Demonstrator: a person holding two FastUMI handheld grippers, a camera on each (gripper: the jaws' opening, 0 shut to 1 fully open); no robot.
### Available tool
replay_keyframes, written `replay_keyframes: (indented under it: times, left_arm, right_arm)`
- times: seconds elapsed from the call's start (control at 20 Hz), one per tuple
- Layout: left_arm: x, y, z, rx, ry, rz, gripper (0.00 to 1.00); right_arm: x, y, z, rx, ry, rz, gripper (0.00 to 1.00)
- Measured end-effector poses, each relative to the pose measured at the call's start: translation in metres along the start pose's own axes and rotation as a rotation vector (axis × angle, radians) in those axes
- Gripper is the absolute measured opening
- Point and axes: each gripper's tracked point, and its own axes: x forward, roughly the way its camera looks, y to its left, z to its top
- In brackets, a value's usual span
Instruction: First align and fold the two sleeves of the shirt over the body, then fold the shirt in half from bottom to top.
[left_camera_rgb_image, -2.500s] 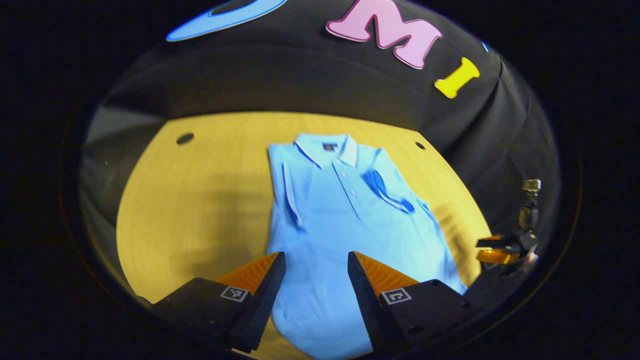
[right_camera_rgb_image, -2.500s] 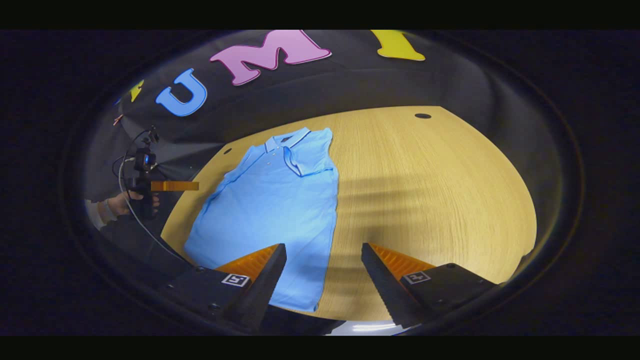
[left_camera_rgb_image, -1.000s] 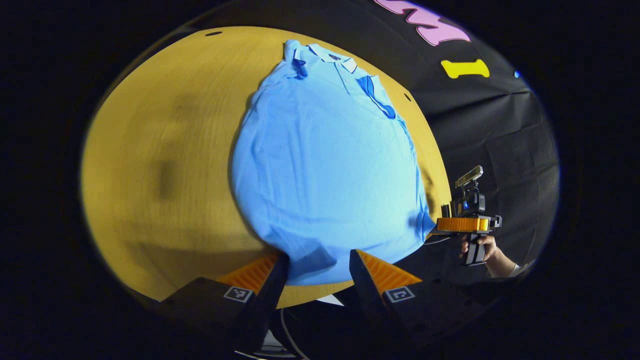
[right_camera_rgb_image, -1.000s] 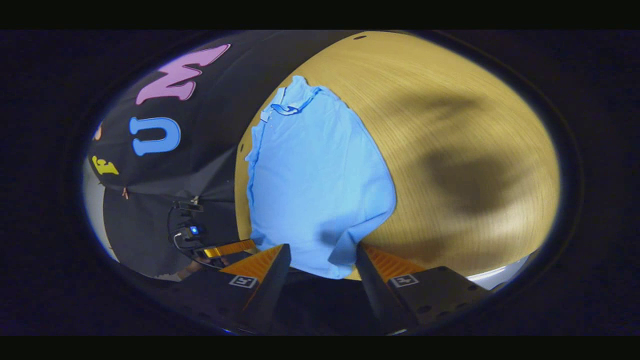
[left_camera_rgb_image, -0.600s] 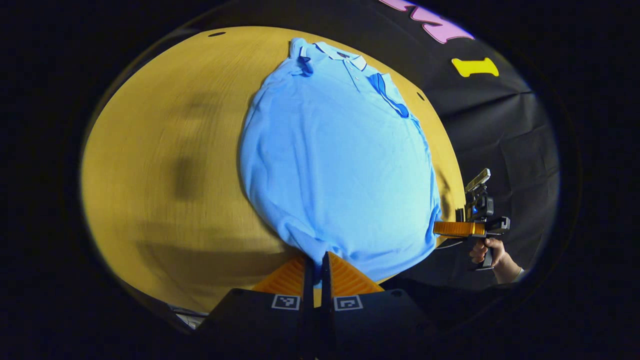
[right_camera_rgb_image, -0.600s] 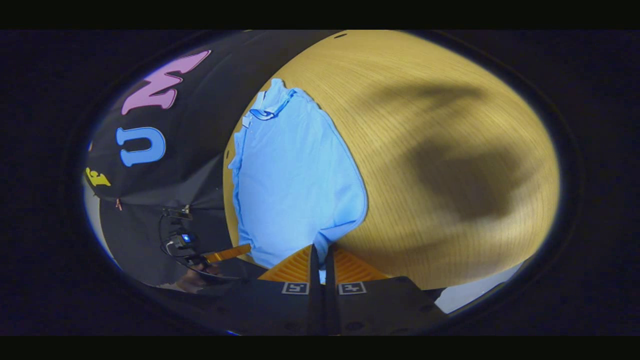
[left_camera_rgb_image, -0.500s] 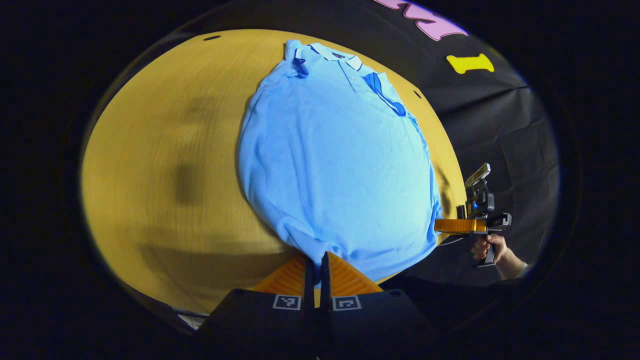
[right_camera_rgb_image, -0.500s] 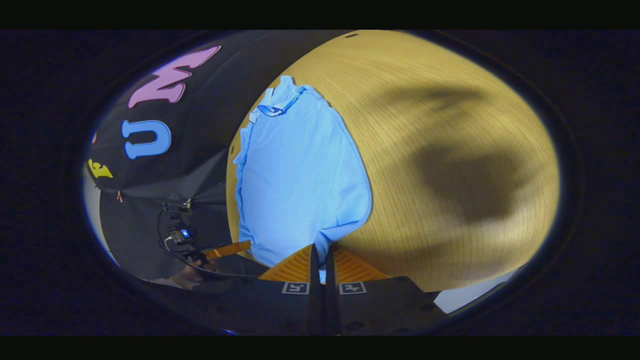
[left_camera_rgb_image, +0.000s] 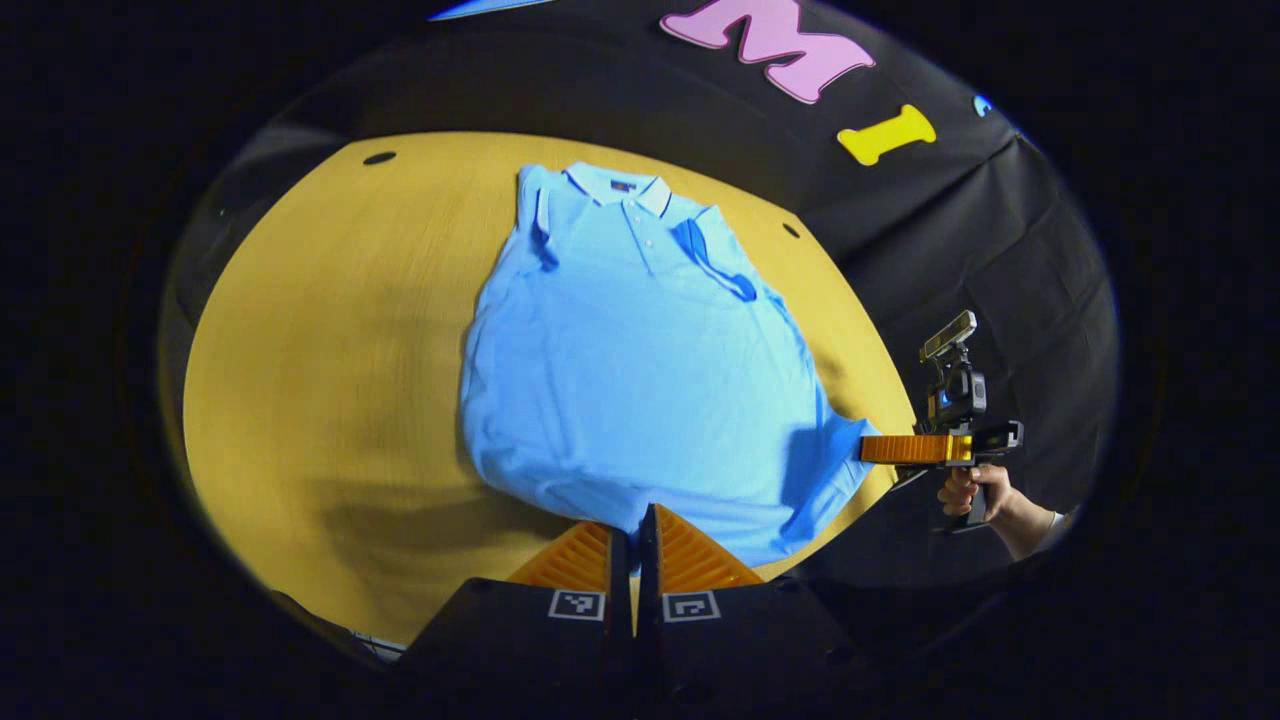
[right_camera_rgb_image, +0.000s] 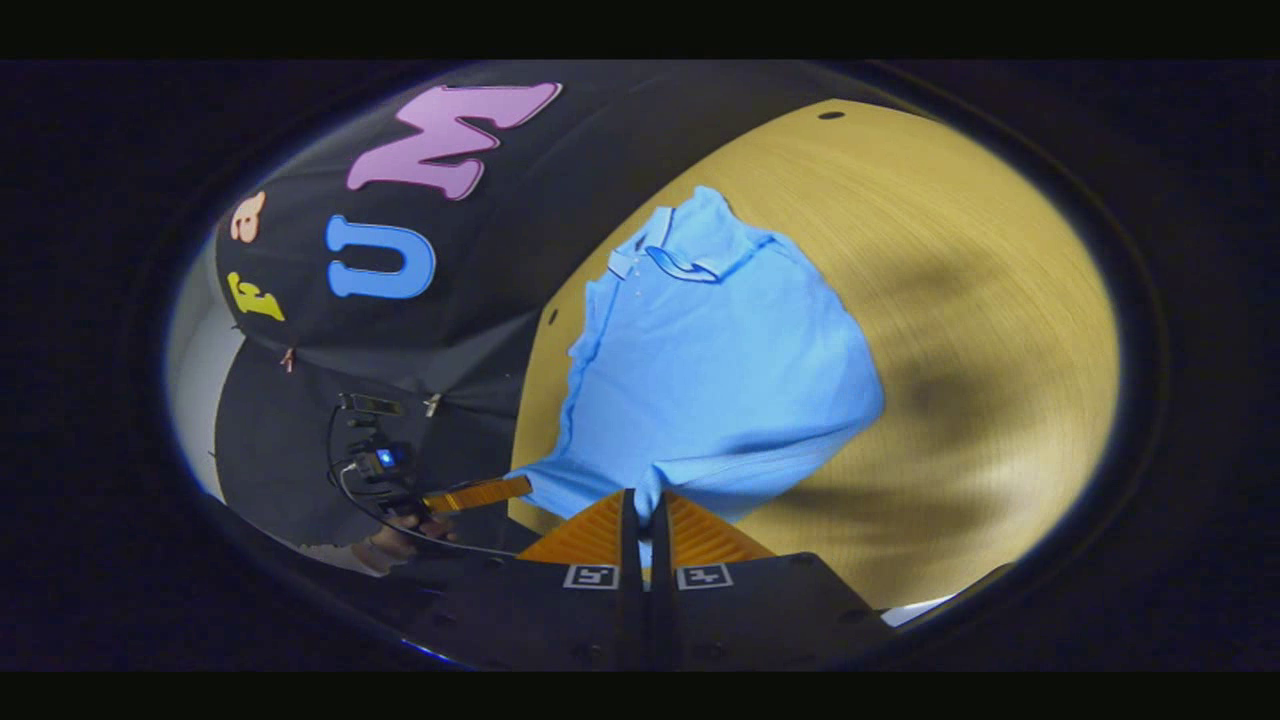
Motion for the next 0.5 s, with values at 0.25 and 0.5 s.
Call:
replay_keyframes:
  times: [0.25, 0.5]
  left_arm:
    - [-0.006, -0.005, 0.054, 0.014, -0.099, 0.012, 0.07]
    - [-0.008, -0.005, 0.094, 0.045, -0.171, 0.041, 0.07]
  right_arm:
    - [0.012, 0.032, 0.051, -0.071, -0.090, 0.069, 0.06]
    - [0.024, 0.043, 0.099, -0.106, -0.151, 0.096, 0.12]
